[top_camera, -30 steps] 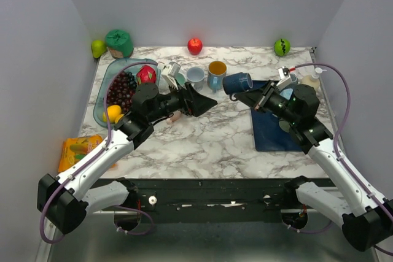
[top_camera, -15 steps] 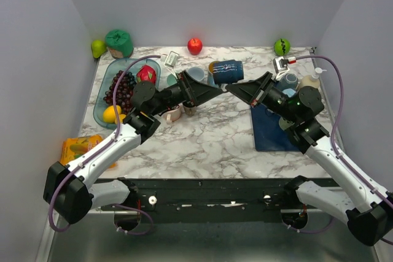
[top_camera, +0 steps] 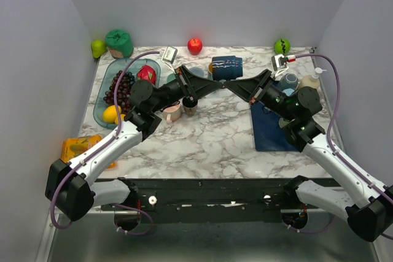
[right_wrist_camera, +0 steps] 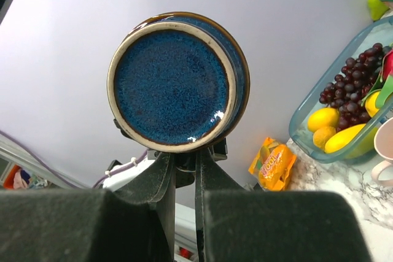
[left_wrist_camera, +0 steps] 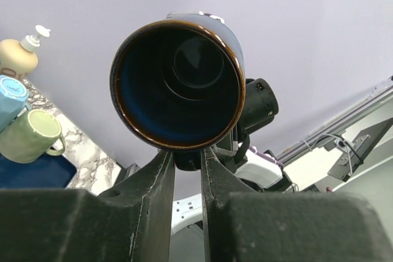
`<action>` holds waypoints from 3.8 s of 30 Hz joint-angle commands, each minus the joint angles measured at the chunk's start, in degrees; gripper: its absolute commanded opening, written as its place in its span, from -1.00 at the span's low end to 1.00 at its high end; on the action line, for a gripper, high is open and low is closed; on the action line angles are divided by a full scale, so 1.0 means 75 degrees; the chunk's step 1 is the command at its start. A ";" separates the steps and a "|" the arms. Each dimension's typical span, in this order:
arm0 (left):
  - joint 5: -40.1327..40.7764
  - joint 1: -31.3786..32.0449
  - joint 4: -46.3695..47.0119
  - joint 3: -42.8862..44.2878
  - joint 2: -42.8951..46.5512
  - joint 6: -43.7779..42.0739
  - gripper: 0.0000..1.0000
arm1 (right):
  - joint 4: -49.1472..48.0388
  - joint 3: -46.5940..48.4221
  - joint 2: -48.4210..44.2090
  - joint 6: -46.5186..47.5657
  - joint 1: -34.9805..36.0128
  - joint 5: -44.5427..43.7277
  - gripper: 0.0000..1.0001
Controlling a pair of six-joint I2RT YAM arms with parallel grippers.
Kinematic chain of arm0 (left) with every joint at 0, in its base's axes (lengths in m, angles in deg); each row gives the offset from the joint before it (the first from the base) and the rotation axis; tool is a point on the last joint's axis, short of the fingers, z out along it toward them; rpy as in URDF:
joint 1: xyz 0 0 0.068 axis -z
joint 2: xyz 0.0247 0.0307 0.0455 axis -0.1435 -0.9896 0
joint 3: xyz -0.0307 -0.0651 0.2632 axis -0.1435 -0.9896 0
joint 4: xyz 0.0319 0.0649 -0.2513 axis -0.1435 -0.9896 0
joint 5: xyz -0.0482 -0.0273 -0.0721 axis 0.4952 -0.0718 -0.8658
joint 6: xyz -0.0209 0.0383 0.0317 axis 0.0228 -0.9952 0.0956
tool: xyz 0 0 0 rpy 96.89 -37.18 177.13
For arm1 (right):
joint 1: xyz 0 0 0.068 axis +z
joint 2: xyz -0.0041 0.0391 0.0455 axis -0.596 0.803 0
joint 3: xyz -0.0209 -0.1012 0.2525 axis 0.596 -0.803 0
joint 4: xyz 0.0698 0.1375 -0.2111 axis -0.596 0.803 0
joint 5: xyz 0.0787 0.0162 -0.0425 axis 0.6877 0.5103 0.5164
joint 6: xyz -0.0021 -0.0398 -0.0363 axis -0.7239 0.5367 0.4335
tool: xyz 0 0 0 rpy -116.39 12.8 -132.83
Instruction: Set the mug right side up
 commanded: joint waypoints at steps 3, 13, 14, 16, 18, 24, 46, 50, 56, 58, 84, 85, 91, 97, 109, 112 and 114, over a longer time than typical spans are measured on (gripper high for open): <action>0.0169 0.0027 0.0303 0.0269 -0.0109 0.0127 -0.40 | -0.0521 -0.0001 0.0123 0.0216 0.0342 0.0212 -0.99; 0.0357 0.0027 0.0409 0.0328 -0.0226 0.0291 -0.65 | -0.0239 -0.0200 0.0182 0.0614 0.0742 -0.0127 -0.99; 0.0439 0.0027 0.0409 0.0304 -0.0214 0.0268 -0.78 | -0.0170 -0.0189 0.0170 0.0719 0.0753 -0.0127 -0.99; 0.0498 0.0027 0.0281 0.0269 -0.0156 0.0104 -1.00 | 0.0273 -0.0154 0.0124 0.0848 0.0742 -0.0267 -0.99; 0.0592 0.0015 0.0128 0.0292 -0.0086 -0.0094 -1.00 | 0.0719 -0.0165 -0.0040 0.1059 0.0742 -0.0524 -0.99; 0.0884 0.0027 -0.1522 0.0514 0.0125 -0.1452 -1.00 | 0.2384 -0.0376 -0.0613 0.1423 0.0753 -0.1895 -0.21; 0.5278 0.0964 -0.8051 0.2248 -0.2790 -0.6447 -1.00 | 1.0448 0.1136 0.0193 0.2336 -0.0183 -0.7464 0.56; 0.6075 0.1139 -0.8357 0.2729 -0.3670 -0.6528 -1.00 | 1.0413 0.1077 0.0404 0.2805 -0.0594 -0.7463 0.58; 0.7340 0.1445 -0.8895 0.3713 -0.4701 -0.6974 -1.00 | 1.0448 0.1007 0.0615 0.3449 -0.1121 -0.7720 0.63; 0.7505 0.1445 -0.9152 0.4029 -0.5018 -0.7021 -1.00 | 1.0448 0.0948 0.0686 0.3719 -0.1250 -0.7768 0.66; 0.7063 0.1445 -0.8838 0.3972 -0.4997 -0.7197 0.37 | 0.9499 0.0209 0.1353 0.5957 -0.3008 -0.6432 0.81; 0.6980 0.1445 -0.8837 0.3949 -0.4798 -0.7162 0.37 | 0.9453 0.0233 0.1424 0.6028 -0.3008 -0.6444 0.81; 0.6441 0.1468 -0.8849 0.3715 -0.3826 -0.6916 0.48 | 0.9008 0.0526 0.2242 0.6812 -0.3430 -0.6151 0.78; 0.6147 0.1480 -0.8990 0.3422 -0.2982 -0.6892 0.50 | 0.8739 0.0597 0.2865 0.7364 -0.3757 -0.6597 0.75; 0.5444 0.1457 -0.8955 0.2929 -0.2031 -0.7372 0.58 | 0.7765 0.0420 0.3474 0.8653 -0.4168 -0.5202 0.53; 0.5362 0.1433 -0.8885 0.2801 -0.1937 -0.7443 0.59 | 0.7846 0.0549 0.3697 0.8654 -0.4157 -0.4898 0.50; 0.5350 0.1422 -0.8826 0.2718 -0.1890 -0.7431 0.59 | 0.7940 0.0631 0.3721 0.8654 -0.4169 -0.4339 0.49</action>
